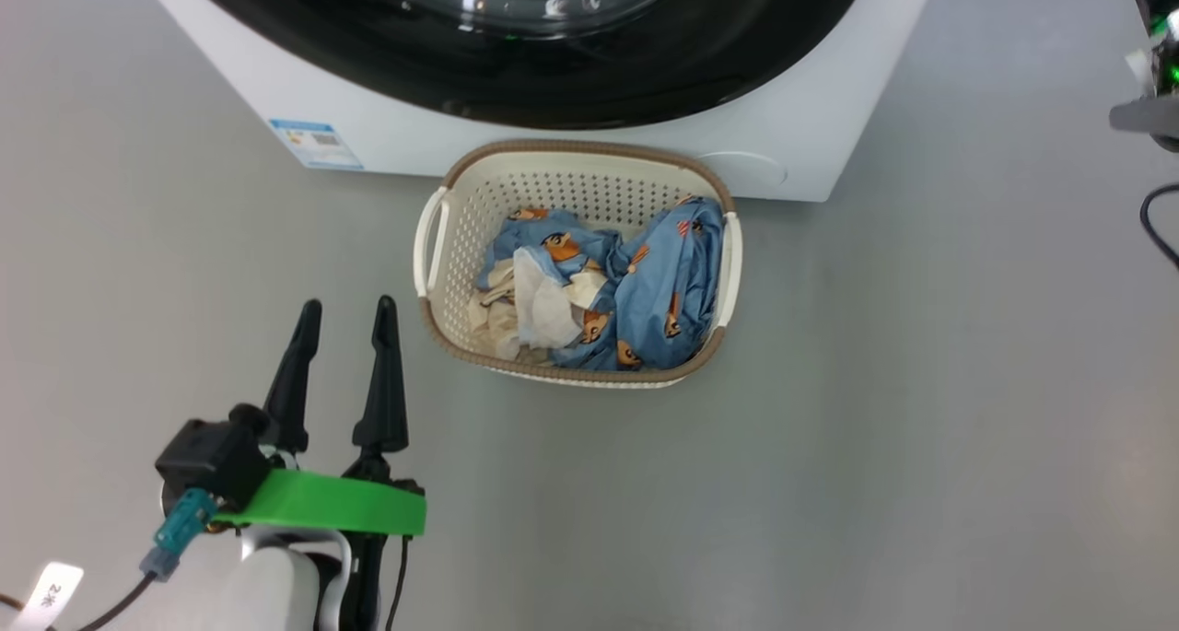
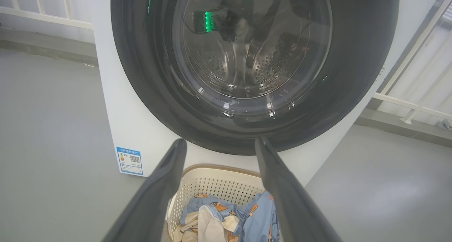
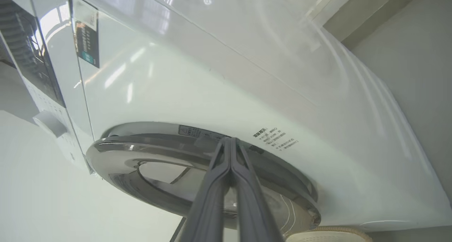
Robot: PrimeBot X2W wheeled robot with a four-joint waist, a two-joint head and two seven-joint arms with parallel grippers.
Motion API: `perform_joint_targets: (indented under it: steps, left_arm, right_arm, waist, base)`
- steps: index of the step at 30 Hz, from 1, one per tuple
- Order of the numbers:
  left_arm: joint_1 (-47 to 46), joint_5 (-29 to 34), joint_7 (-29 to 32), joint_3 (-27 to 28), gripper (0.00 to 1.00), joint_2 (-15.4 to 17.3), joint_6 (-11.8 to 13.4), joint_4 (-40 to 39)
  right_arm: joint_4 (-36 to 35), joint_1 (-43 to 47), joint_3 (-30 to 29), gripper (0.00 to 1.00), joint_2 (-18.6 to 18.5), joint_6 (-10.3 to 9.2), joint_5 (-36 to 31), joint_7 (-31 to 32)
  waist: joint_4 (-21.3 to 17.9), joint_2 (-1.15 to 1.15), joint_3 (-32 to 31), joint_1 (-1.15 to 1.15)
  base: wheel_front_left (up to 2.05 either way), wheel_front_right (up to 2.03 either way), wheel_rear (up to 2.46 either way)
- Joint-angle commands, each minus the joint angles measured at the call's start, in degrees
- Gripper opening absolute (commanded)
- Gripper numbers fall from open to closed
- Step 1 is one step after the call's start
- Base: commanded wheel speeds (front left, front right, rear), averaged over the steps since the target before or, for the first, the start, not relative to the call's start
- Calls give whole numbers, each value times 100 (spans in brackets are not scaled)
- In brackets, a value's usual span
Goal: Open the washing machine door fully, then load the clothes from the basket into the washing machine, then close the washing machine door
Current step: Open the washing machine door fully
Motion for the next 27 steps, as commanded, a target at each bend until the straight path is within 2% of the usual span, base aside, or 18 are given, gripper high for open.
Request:
perform_joint_targets:
  steps: [1, 5, 10, 17, 27]
  left_arm:
    - [-150, -67, -37, 131, 100, 69, 32, -173]
    - [-193, -130, -37, 68, 100, 69, 45, -203]
    - [-249, -208, -37, -5, 100, 69, 68, -251]
    - [-303, -333, -37, -109, 100, 69, 95, -313]
    - [-349, -461, -37, -241, 100, 69, 111, -278]
  right_arm:
    - [-97, -141, -39, 0, 40, 43, 174, 136]
    - [97, -383, -228, 0, 86, 43, 738, 677]
    - [424, -745, -272, 0, 37, 43, 924, 1056]
    - [837, -1301, -39, 0, -10, 43, 833, 1568]
    - [1063, -1834, 126, 0, 18, 43, 703, 1825]
  waist:
    - [115, 0, 117, 0]
    - [223, 0, 255, 0]
    - [339, 0, 416, 0]
    - [462, 0, 575, 0]
    - [635, 0, 672, 0]
  base:
    - [0, 0, 0]
    - [0, 0, 0]
    - [0, 0, 0]
    - [0, 0, 0]
    - [0, 0, 0]
